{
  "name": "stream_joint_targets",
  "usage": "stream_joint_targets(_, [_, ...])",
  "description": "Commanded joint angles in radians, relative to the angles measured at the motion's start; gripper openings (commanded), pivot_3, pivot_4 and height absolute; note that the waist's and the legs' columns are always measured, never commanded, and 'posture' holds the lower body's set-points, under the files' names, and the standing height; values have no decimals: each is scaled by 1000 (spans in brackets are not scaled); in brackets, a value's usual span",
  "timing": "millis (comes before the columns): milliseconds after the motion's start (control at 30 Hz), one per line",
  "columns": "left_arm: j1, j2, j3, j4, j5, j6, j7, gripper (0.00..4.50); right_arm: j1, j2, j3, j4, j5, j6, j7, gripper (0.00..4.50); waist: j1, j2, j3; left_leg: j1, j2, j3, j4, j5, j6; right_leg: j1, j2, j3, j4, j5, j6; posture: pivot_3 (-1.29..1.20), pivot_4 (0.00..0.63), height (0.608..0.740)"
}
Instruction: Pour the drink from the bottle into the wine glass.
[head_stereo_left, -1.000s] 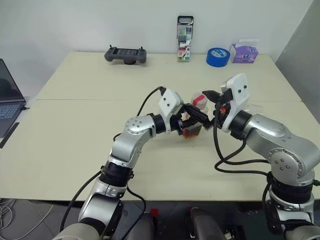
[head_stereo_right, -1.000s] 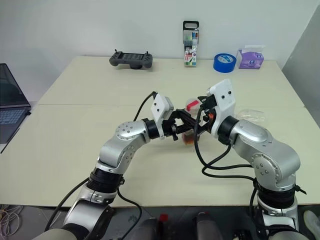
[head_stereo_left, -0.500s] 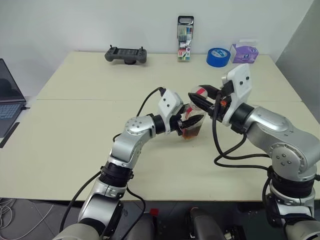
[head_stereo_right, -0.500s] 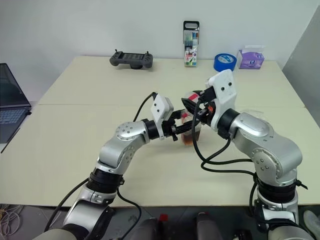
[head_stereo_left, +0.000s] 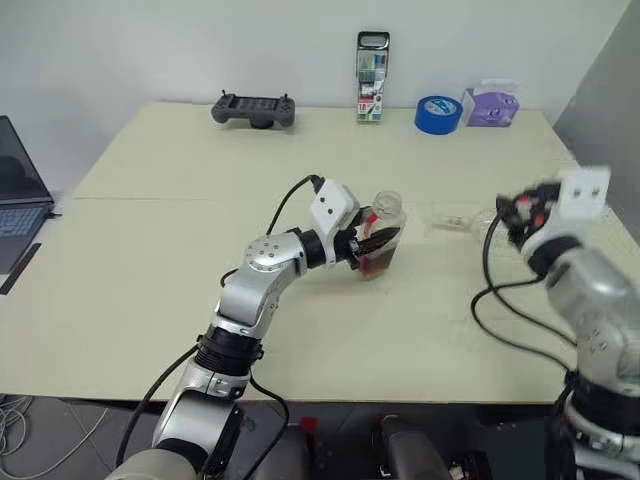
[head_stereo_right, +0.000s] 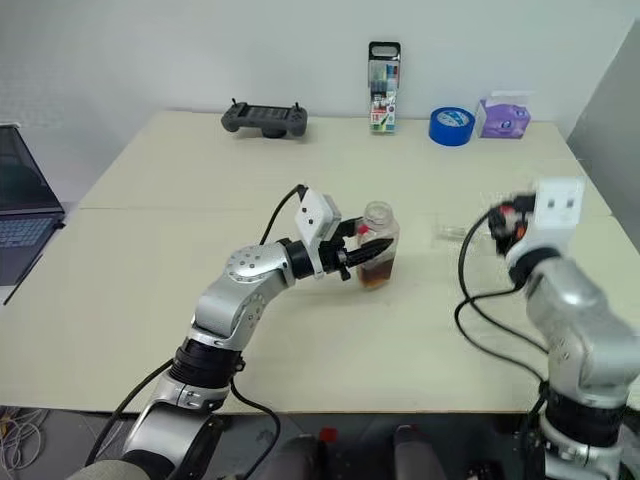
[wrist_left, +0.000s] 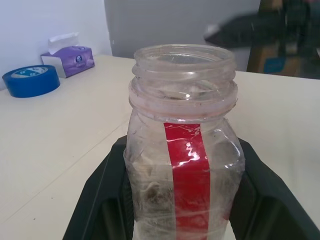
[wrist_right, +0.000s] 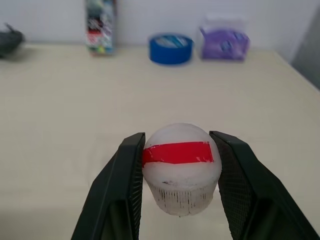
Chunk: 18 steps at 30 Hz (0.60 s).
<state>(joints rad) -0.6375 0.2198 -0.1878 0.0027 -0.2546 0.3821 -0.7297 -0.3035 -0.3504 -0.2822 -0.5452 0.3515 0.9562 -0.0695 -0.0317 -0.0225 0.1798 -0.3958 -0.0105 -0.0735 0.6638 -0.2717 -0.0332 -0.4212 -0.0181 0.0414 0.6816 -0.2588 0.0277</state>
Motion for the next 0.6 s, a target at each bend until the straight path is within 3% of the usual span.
stream_joint_targets(33, [-16,-13,14,-32,-11,-30,4,1922,61,67,39,2,-129,-153,-102,1724,-1,1,0,1,0,1,0,0,0,0,0,0,0,0,0,0,150,740])
stream_joint_targets(167, [-25,-18,20,-30,-11,-30,6,1922,114,151,40,99,-167,-257,-122,1724,-1,1,0,3,1,2,0,0,0,1,5,0,0,0,0,0,150,740])
stream_joint_targets(433, [-37,-20,45,-13,-8,-47,32,1922,121,186,-19,132,-165,-252,-121,4436,2,1,-1,2,0,2,0,0,0,1,5,0,-1,0,0,0,150,740])
stream_joint_targets(600, [-51,-29,63,15,-7,-63,51,1922,112,173,-7,75,-177,-211,-103,4500,2,1,-1,3,0,2,0,0,0,1,5,0,0,0,0,0,150,740])
